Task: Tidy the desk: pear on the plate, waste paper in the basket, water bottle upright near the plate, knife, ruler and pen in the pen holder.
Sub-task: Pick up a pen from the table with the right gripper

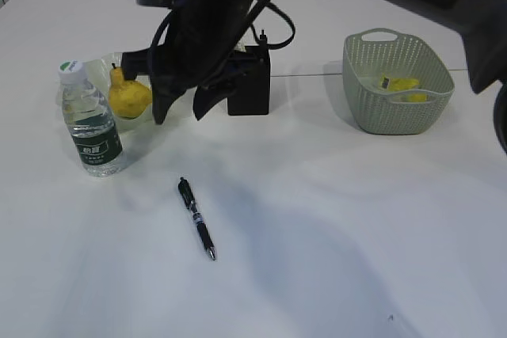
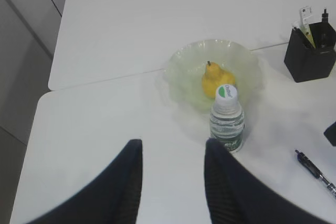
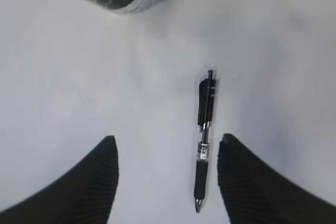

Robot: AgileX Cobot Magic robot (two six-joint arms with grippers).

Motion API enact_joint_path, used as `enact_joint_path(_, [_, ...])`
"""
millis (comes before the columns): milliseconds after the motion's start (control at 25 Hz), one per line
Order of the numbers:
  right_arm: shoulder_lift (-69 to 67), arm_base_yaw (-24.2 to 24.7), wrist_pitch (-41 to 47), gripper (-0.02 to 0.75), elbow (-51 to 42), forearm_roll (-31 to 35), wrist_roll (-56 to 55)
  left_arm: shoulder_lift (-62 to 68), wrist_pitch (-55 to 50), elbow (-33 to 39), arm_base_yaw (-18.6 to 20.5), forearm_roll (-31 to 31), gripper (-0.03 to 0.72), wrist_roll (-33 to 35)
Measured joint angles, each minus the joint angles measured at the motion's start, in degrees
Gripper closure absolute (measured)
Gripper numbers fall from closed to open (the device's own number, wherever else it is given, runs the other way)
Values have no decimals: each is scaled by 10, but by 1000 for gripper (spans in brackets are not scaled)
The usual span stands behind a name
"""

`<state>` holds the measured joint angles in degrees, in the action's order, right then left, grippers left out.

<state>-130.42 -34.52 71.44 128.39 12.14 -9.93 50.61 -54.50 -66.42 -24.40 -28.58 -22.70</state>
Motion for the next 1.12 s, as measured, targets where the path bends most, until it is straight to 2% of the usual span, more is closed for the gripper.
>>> enact_joint_path(120, [0,-12,0,210,-21,0,0,-2,-11,0,0,-1,414,-1])
enact_joint_path(200, [0,-12,0,187,-29,-7,-1,-4,-20,0,0,-2,414,-1])
enact_joint_path(560, [0,-11,0,175,-60,-20,11,-4,-61,0,0,4,414,-17])
enact_joint_path(1120, [-2,-11,0,174,-61,-43,-19,-4,-51,0,0,48,414,-33])
